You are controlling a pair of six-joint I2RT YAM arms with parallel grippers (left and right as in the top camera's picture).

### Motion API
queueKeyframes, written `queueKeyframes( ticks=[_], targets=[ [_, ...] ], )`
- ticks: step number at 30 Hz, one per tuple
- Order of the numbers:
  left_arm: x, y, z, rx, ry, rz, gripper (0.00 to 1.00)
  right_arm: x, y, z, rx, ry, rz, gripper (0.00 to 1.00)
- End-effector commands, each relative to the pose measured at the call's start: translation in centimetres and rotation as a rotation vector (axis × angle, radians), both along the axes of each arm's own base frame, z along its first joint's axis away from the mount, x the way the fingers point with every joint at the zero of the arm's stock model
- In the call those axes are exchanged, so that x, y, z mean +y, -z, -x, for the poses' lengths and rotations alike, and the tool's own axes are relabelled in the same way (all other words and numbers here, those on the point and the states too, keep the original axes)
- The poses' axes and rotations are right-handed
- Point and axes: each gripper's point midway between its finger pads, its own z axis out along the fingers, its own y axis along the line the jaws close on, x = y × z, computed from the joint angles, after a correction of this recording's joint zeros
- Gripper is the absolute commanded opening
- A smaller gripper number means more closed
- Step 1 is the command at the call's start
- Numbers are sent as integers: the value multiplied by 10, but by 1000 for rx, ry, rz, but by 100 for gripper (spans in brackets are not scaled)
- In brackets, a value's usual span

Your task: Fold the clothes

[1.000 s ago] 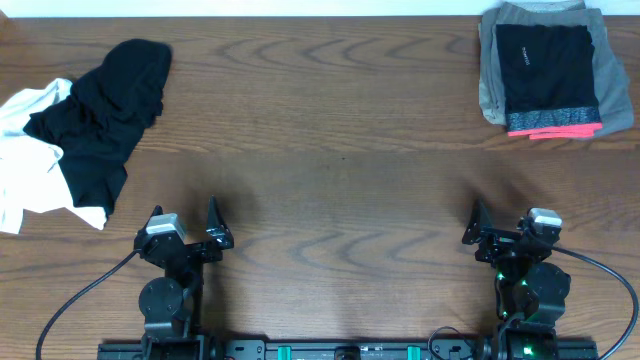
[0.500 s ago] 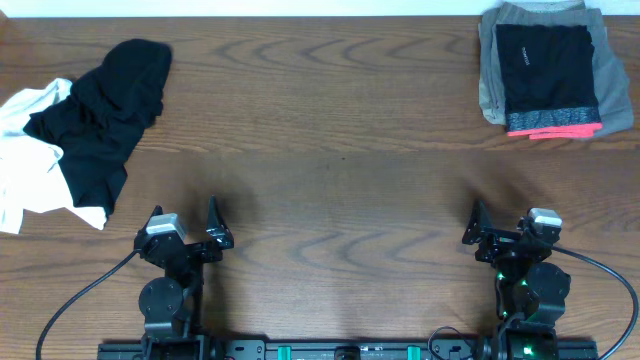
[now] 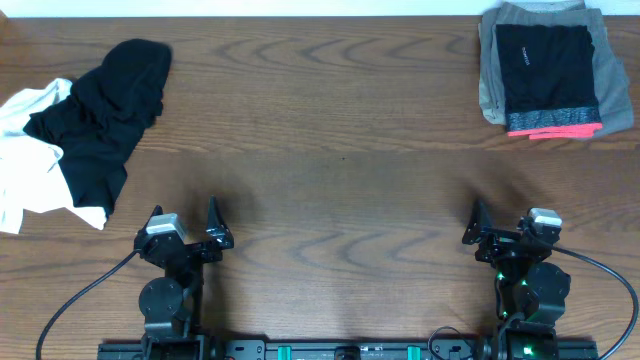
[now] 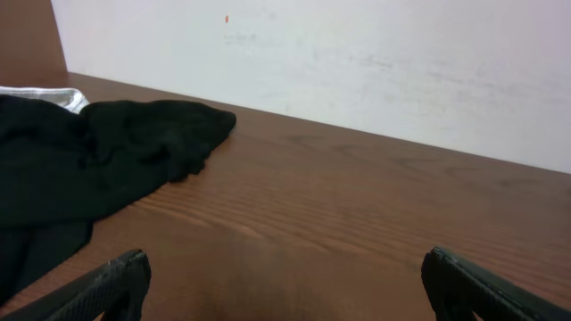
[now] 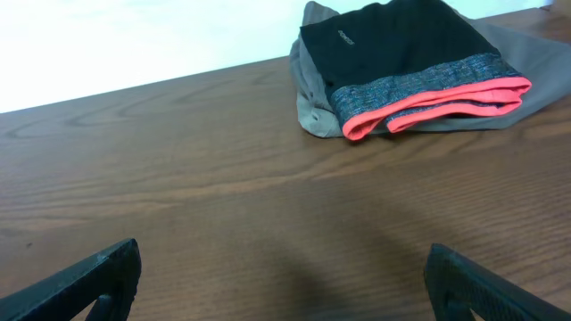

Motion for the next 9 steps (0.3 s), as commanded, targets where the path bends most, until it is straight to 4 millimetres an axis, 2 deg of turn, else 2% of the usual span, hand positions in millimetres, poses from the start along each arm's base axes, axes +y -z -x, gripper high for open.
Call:
queueKeyframes(
  ticks=[1,9],
  targets=[
    [0,19,1,61,-3,-10,98,-1,0,0,-2,7,-5,99],
    [0,21,1,67,-3,-10,98,-1,0,0,-2,9,-5,99]
  ],
)
